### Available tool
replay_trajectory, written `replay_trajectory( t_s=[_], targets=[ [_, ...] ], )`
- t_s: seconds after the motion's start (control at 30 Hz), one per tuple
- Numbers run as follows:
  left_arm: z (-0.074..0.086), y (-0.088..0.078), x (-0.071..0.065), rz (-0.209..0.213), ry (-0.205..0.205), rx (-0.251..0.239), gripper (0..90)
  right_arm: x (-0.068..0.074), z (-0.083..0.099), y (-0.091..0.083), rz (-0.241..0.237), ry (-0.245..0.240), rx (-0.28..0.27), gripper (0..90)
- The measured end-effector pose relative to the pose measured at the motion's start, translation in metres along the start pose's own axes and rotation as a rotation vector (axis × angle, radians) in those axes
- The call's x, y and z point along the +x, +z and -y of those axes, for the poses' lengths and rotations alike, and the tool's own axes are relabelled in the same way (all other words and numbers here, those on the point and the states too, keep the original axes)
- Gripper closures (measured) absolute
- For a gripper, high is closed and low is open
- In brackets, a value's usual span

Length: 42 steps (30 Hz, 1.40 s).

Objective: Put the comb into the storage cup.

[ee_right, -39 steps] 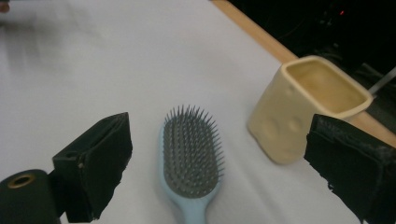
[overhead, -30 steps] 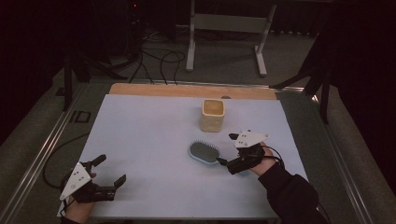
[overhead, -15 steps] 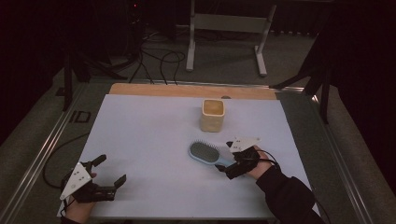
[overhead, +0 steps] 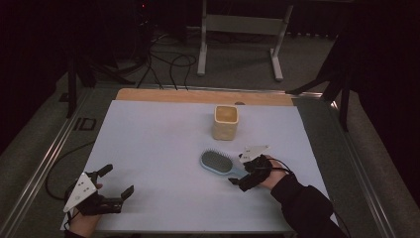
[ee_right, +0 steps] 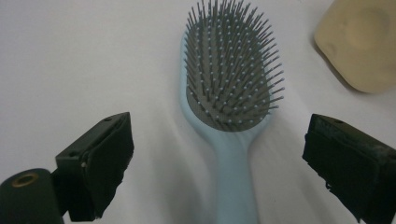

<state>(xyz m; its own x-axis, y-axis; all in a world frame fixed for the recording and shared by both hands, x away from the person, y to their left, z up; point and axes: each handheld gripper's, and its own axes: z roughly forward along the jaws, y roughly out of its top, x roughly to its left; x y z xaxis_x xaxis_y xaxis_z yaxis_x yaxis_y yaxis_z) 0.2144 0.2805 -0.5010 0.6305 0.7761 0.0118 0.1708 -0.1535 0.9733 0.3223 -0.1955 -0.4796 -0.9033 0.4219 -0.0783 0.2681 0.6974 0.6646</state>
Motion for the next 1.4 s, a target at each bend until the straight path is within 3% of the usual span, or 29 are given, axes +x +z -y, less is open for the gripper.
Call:
replay_trajectory(
  t_s=[0.37,0.63,1.4],
  targets=[
    [0.0,0.0,0.0,0.001,0.002,0.0,0.0,-0.003,-0.004,0.005,-0.031,-0.007,0.07,8.7],
    [0.0,0.0,0.0,0.002,0.001,0.0,0.0,-0.007,-0.007,0.009,-0.068,0.018,0.125,10.3],
    [0.0,-0.001,0.0,0.0,0.004,-0.003,0.0,-0.011,-0.013,0.02,-0.068,0.005,0.264,22.5]
  ],
)
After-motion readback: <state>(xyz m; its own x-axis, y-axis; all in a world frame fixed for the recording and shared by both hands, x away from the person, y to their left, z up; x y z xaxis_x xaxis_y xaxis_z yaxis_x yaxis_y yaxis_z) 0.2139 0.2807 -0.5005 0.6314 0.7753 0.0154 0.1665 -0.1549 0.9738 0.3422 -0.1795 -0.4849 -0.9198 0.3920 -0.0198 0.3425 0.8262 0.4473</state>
